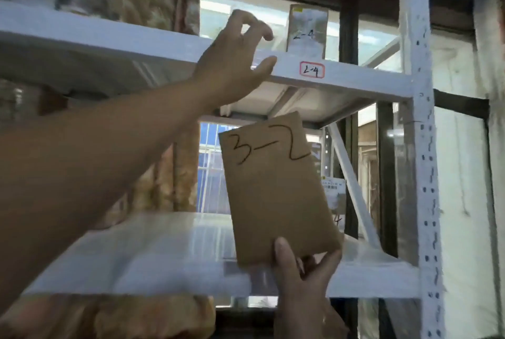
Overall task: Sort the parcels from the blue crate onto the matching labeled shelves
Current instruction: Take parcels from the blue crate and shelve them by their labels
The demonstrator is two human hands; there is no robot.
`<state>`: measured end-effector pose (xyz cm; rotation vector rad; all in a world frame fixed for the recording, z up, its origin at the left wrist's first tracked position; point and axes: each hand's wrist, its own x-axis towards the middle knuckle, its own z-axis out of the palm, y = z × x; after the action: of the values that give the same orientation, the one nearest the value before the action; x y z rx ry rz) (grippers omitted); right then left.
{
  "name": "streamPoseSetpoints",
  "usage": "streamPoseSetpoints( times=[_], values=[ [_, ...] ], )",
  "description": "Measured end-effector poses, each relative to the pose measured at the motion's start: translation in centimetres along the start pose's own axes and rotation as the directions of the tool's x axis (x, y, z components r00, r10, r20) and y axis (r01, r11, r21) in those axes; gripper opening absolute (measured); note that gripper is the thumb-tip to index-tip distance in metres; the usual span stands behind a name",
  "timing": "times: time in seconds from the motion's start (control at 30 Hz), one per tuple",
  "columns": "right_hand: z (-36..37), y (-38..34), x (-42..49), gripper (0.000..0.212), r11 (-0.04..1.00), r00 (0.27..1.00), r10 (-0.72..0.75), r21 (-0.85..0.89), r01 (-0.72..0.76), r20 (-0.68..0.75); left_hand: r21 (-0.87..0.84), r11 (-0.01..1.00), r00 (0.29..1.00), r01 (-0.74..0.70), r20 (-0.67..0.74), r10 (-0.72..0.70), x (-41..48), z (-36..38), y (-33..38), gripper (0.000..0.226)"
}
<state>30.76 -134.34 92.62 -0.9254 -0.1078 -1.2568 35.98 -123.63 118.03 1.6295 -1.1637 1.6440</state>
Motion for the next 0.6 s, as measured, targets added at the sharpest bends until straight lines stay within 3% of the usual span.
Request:
streamPoseSetpoints(
  times=[0.17, 0.33, 0.5, 0.6],
  values=[
    [6.0, 2.4, -6.0, 0.103, 0.987, 0.987, 0.12, 0.09, -0.131, 0.111, -0.104, 0.983, 0.962, 0.151, 0.245, -0.122, -5.1, -8.5, -4.1, 0.062],
    [11.1, 3.5, -11.5, 0.063, 0.93, 0.96, 0.225, 0.257, -0.262, 0.165, -0.164, 0.854, 0.796, 0.493, 0.482, -0.367, -9.8, -16.3, -8.5, 0.069],
    [14.2, 4.6, -16.7, 0.069, 0.833, 0.877, 0.407, 0.29, -0.472, 0.257, -0.354, 0.618, 0.692, 0.702, 0.547, -0.472, -15.4, -22.6, -11.4, 0.063],
    [15.5, 5.5, -19.5, 0.066, 0.775, 0.828, 0.478, 0.305, -0.554, 0.292, -0.393, 0.531, 0.656, 0.751, 0.536, -0.532, -19.0, -24.4, -12.7, 0.063]
  ],
)
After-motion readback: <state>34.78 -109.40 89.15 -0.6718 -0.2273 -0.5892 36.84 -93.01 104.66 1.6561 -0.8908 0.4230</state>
